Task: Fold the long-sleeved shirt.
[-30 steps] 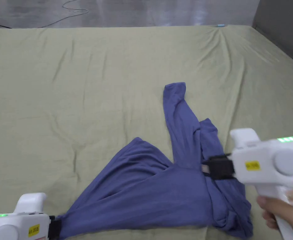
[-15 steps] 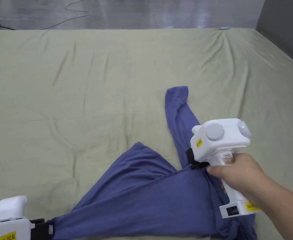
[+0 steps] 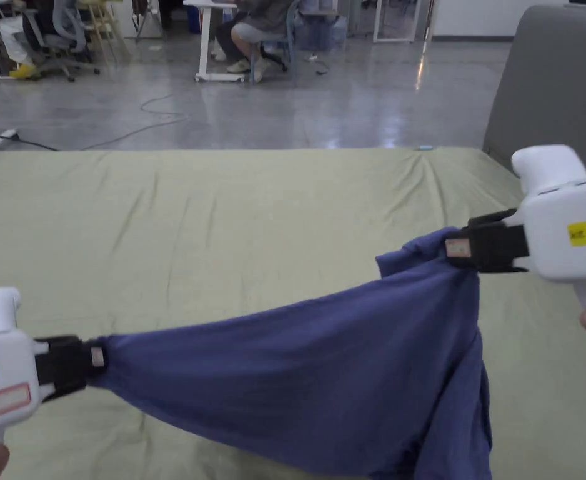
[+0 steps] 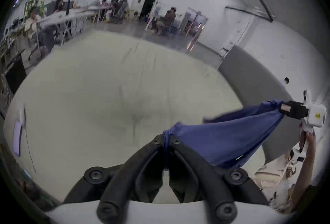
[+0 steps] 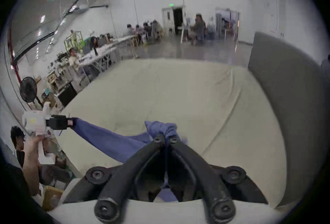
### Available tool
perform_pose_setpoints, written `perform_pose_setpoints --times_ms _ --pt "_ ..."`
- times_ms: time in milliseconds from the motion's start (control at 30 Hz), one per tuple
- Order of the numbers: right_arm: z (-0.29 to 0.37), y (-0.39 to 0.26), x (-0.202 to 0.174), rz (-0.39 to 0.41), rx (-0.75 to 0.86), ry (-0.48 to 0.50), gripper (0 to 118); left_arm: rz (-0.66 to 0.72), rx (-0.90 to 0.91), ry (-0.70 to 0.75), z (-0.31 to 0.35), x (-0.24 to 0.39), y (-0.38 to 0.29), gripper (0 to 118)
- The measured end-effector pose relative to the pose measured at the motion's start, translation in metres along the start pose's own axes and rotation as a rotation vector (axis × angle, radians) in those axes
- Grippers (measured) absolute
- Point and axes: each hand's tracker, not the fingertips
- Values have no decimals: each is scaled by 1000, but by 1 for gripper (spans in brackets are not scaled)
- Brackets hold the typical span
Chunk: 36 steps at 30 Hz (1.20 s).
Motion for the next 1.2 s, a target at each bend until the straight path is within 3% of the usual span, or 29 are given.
perform_pose_setpoints --times_ms 233,367,533,767,867,967,1200 --pt "68 101 1 63 144 -126 0 -87 178 -108 39 58 129 0" --pt "72 170 7 73 157 -183 0 -116 233 -86 43 77 208 0" --pt "42 254 29 13 134 -239 0 -82 243 -86 22 88 294 0" --pt "-39 317 49 -84 33 -271 0 -200 282 72 3 103 361 0" --pt "-68 330 50 -67 23 -312 0 -164 285 83 -7 100 388 0" --pt "-86 335 56 -122 33 -307 0 -130 287 88 -18 97 401 0" --pt "-123 341 71 -135 37 -314 0 -146 252 127 -59 90 409 0"
